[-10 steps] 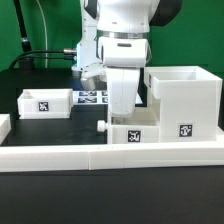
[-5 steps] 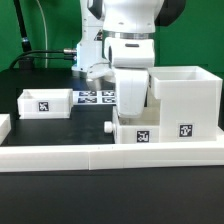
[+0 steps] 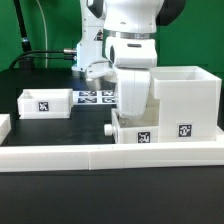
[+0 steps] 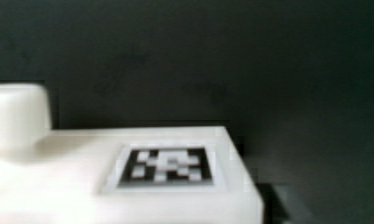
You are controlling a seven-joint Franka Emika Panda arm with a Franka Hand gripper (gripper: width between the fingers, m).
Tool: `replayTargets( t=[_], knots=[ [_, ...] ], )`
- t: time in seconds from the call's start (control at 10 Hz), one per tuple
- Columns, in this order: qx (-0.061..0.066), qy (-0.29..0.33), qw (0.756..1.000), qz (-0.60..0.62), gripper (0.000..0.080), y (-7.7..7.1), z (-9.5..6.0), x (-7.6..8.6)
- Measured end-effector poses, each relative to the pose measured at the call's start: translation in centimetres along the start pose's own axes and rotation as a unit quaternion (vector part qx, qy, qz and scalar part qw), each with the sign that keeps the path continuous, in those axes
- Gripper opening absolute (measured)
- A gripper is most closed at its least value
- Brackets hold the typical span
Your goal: Assemble drawer
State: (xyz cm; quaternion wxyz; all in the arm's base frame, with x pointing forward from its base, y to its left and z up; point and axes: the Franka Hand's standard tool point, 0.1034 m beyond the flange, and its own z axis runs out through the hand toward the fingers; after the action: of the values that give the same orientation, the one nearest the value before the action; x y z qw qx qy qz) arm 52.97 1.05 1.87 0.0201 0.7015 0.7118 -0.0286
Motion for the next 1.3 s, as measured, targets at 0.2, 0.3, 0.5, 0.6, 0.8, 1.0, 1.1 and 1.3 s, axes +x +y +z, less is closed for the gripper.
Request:
replayTargets(
  t=[0.2, 0.3, 0.5, 0.6, 0.8, 1.0, 1.1, 1.3],
  knots=[
    [0.009, -0.004, 1.000, 0.001, 0.0480, 0.1, -1.4, -0.1],
    [0.014, -0.006, 1.000, 0.002, 0.0592, 0.1, -2.1, -0.2],
    [0.017, -0.010, 1.000, 0.005, 0.0639, 0.5, -4.2, -0.7],
    [0.016, -0.010, 1.000, 0.002, 0.0647, 0.6, -4.6, -1.3],
    [0.015, -0.013, 1.000, -0.004, 0.0647, 0.9, -4.5, -4.3],
    [0.026, -0.012, 1.000, -0.004, 0.0649, 0.8, -2.9, -5.9],
    [0.025, -0.011, 1.000, -0.003, 0.0649, 0.9, -2.9, -6.2],
    [0.026, -0.007, 1.000, -0.009, 0.0649, 0.8, -2.8, -6.5]
  ],
)
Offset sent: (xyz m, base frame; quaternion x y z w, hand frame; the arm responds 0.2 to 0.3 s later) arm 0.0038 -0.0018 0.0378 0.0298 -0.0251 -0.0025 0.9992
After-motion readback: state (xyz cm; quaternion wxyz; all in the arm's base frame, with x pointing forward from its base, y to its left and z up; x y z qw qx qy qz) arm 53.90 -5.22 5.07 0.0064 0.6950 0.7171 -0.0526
